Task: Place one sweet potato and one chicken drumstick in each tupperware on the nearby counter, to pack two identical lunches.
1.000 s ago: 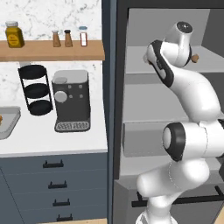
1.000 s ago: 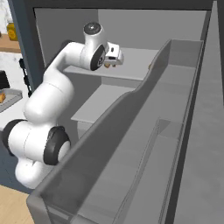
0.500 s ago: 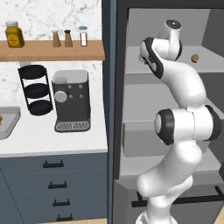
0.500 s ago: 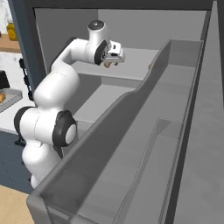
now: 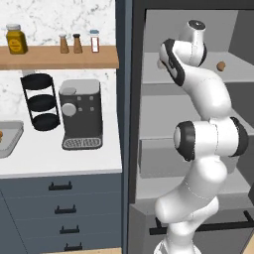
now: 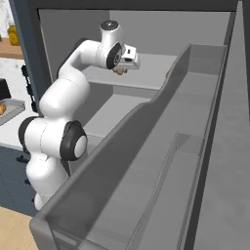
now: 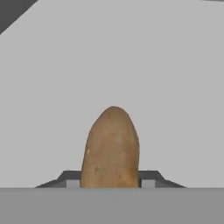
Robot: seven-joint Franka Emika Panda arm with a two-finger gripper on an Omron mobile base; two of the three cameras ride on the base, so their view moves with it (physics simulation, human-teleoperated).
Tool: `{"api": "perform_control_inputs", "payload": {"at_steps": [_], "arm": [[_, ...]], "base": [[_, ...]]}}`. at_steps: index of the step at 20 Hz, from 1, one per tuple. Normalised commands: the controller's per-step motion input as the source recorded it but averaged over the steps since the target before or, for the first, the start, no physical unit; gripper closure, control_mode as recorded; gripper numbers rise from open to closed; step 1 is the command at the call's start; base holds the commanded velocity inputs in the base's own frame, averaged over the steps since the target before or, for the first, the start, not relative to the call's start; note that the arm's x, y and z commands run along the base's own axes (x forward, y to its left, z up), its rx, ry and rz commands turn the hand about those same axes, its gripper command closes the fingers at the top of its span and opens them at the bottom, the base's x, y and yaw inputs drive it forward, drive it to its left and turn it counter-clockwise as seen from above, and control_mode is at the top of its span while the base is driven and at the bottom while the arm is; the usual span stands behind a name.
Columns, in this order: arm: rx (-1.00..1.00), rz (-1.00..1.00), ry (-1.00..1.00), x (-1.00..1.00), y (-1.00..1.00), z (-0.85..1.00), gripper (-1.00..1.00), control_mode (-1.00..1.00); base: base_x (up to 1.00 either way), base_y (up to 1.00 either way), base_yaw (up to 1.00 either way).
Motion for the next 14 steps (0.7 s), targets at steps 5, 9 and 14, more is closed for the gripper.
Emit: {"api": "perform_control_inputs", "payload": {"at_steps": [5, 9, 14], "arm": [[0.06, 0.00, -0.14, -0.54, -0.15, 0.00, 1.00, -1.00], [0.30, 0.00, -0.57, -1.00, -0.46, 0.02, 1.00, -1.00], [0.32, 0.00, -0.42, -1.00, -0.53, 0.18, 1.00, -1.00]], "base": [[0.00, 0.00, 0.00], [0.00, 0.00, 0.00], [0.00, 0.00, 0.00]]}}
